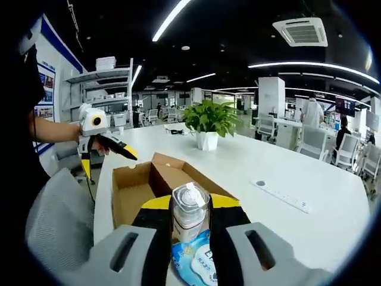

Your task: Operate the shoe box by opening the lid, removing the specified soft item, and placing it in the target area until the item is outside and the box remains undamaged.

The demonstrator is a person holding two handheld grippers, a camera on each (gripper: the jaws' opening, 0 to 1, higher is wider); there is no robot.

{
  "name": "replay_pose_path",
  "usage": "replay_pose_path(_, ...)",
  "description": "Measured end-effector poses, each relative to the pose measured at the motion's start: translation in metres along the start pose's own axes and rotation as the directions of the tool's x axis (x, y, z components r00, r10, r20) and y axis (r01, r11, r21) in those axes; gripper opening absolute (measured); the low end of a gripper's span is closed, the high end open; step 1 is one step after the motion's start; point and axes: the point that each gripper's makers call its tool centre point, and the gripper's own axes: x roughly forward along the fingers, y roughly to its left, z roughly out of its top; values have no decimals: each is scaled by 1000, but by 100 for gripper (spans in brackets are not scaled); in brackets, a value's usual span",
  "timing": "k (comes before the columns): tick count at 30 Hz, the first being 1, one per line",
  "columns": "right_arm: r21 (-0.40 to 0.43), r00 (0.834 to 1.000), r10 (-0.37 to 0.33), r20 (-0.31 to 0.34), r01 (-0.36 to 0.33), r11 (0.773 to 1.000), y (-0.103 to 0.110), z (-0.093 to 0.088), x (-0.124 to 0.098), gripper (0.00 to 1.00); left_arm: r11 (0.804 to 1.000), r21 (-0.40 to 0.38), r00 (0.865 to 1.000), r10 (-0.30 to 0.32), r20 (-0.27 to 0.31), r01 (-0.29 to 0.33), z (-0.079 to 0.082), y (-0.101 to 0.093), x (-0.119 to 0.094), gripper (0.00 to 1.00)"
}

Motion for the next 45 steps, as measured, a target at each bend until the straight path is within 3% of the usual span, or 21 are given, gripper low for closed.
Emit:
replay_pose_path(13, -39, 998, -41, -50, 39, 998, -47, -15, 11, 19, 996, -42, 997, 77, 0, -77, -5, 9, -19, 94)
replay_pose_path(22, -57, 994, -57, -98, 51, 997, -76, -35, 22, 19, 991, -58, 993, 121, 10, -120, -11, 13, -32, 95)
replay_pose_path(45, -97, 975, -62, -213, 42, 994, -111, -88, 41, 20, 970, -112, 976, 215, -9, -215, -32, 28, -64, 90)
